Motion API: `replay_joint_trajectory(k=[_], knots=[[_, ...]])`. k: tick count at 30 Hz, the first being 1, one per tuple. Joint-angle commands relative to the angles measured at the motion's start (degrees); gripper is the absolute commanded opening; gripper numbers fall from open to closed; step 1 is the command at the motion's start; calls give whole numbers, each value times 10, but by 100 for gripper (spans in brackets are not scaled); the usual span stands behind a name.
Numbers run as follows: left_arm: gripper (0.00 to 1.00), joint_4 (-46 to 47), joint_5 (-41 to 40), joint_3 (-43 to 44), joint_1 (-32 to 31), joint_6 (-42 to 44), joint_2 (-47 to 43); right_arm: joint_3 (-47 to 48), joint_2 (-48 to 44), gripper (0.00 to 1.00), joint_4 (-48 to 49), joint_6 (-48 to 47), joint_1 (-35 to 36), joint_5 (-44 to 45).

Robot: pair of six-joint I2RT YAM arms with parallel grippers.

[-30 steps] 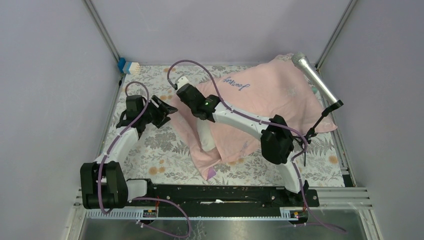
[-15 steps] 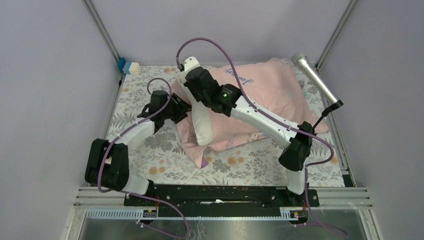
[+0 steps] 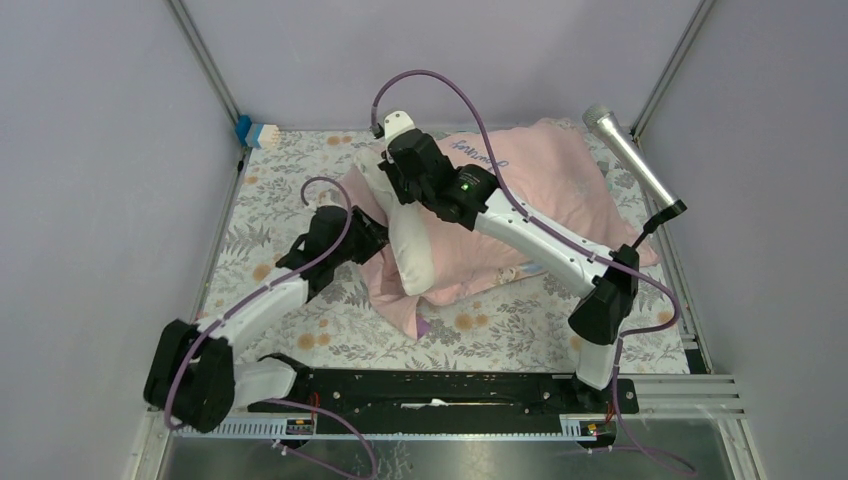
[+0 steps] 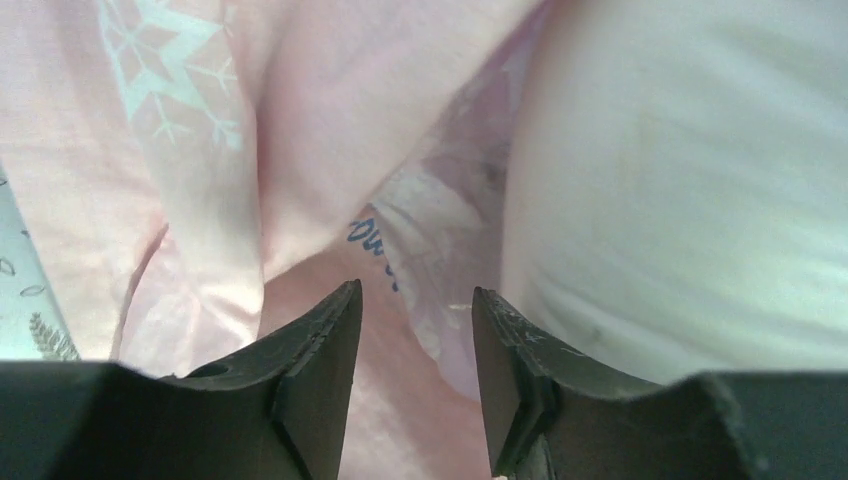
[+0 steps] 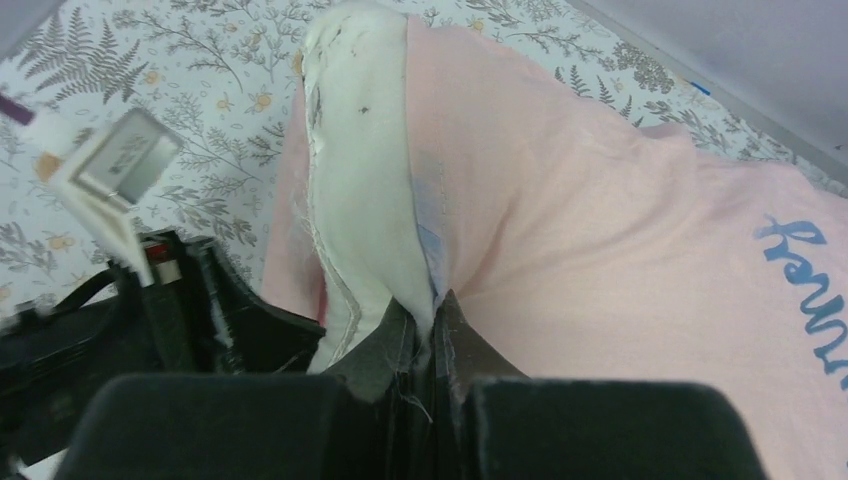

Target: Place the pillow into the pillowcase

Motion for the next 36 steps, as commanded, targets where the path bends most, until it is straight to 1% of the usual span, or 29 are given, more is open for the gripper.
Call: replay_joint_trajectory(k=[1,3,5,7,10,14,17,19,22,26,30,36], knots=[[45,-35,-86,-28,-21,-3,-84,-12,-67,0,65,32,-14,-28],[44,-42,-99,-36,-29,-1,-105,-25,-73,0,76,41,-19,-38],[42,-30,-86,-37,-33,-1,-102,-32,-78,0,83,50,-23,-50],[40,-3,-63,-37,-36,-7,-78,-43,-85,0,93,61,-27,-57],[37,79,-39,-42,-47,-23,-38,-62,-100,0,110,81,-36,-74],[38,136,-39,-23,-61,-30,21,-99,-128,0,139,116,-53,-109],[38,143,-49,2,-67,-29,67,-121,-141,0,158,135,-64,-124],[39,144,-74,16,-68,-25,91,-126,-145,0,161,143,-67,-130],[41,160,-91,36,-68,-13,131,-133,-151,0,164,150,-68,-135],[41,213,-77,44,-68,-13,160,-138,-152,0,167,159,-68,-145],[40,221,-80,54,-73,-19,173,-144,-155,0,168,162,-69,-148],[40,181,-144,80,-77,-12,201,-153,-162,0,174,165,-69,-149]])
